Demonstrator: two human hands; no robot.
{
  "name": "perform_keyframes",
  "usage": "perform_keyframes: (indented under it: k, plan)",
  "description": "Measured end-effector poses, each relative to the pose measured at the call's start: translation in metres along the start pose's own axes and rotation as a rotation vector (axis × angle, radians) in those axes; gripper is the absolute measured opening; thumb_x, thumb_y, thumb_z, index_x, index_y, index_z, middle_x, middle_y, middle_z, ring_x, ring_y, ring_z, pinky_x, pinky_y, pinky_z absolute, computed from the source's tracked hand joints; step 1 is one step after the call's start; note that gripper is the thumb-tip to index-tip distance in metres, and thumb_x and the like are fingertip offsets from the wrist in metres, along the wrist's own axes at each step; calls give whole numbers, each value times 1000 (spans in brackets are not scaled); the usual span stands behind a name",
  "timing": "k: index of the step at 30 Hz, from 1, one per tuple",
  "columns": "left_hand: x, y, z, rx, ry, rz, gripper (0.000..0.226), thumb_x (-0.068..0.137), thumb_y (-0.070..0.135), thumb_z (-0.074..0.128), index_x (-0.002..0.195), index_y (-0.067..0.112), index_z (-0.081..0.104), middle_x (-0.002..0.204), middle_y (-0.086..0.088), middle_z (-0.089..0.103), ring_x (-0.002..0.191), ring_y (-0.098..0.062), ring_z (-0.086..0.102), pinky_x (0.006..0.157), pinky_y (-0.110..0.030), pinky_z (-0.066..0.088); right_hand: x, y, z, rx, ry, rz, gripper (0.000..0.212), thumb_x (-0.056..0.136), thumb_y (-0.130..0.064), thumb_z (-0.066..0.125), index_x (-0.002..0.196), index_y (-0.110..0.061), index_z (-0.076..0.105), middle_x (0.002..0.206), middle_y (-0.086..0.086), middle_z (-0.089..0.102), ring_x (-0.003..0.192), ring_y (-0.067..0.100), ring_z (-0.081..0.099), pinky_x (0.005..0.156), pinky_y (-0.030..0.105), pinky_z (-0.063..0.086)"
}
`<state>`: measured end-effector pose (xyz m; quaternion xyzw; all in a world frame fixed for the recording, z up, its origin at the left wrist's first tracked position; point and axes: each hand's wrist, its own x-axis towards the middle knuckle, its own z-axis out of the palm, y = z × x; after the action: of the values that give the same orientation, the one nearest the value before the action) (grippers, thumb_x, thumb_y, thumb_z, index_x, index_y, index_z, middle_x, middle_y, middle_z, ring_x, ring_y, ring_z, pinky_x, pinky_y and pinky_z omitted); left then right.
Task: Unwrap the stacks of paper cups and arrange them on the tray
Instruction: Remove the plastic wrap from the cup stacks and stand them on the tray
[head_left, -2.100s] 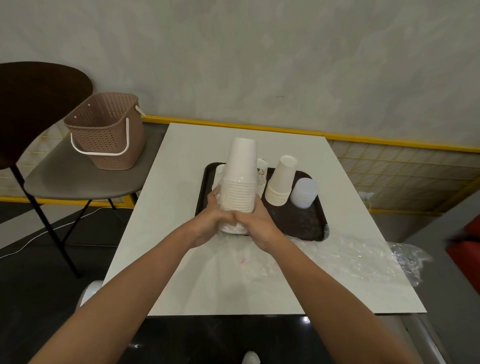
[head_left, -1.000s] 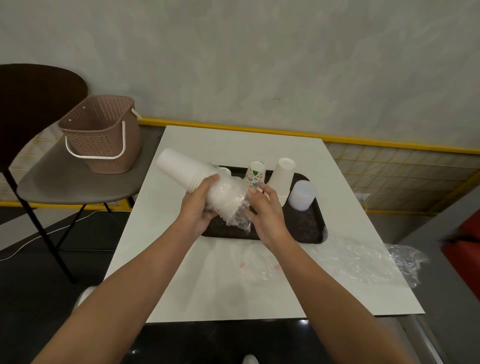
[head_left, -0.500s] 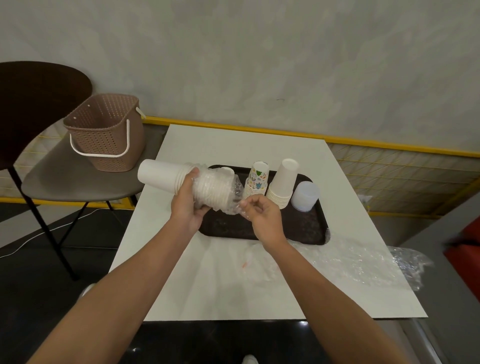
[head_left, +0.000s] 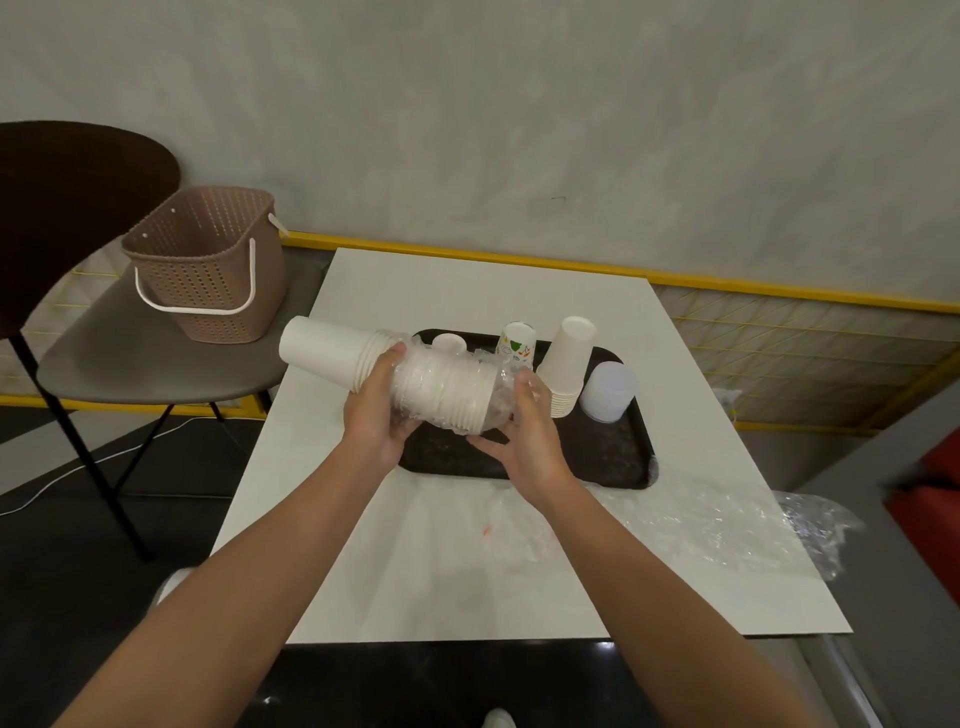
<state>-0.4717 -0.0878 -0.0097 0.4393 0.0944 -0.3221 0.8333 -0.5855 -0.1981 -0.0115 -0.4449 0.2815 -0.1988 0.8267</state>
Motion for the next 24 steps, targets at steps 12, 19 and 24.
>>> perform_keyframes:
  k: [12,19,24]
  plan:
    - [-10,-25,10,145,-134,28,64,68,33,77,126,15,58,118,-6,68,108,-22,65,95,-44,52,2,13,31,152,-104,-4,37,99,-40,39,132,-25,45,133,5,56,122,22,55,98,45,48]
    - [-26,-36,13,481,-198,170,79,53,42,80,125,17,59,114,1,70,105,-12,66,82,-24,53,3,12,34,262,-55,73,61,83,-47,63,137,-28,42,131,6,59,115,23,59,86,42,54]
    - [-26,-34,15,662,-217,216,88,45,51,82,124,22,58,111,5,70,104,-9,66,81,-23,54,4,10,31,275,-93,89,74,71,-34,73,138,-23,42,130,9,60,114,25,61,73,34,56]
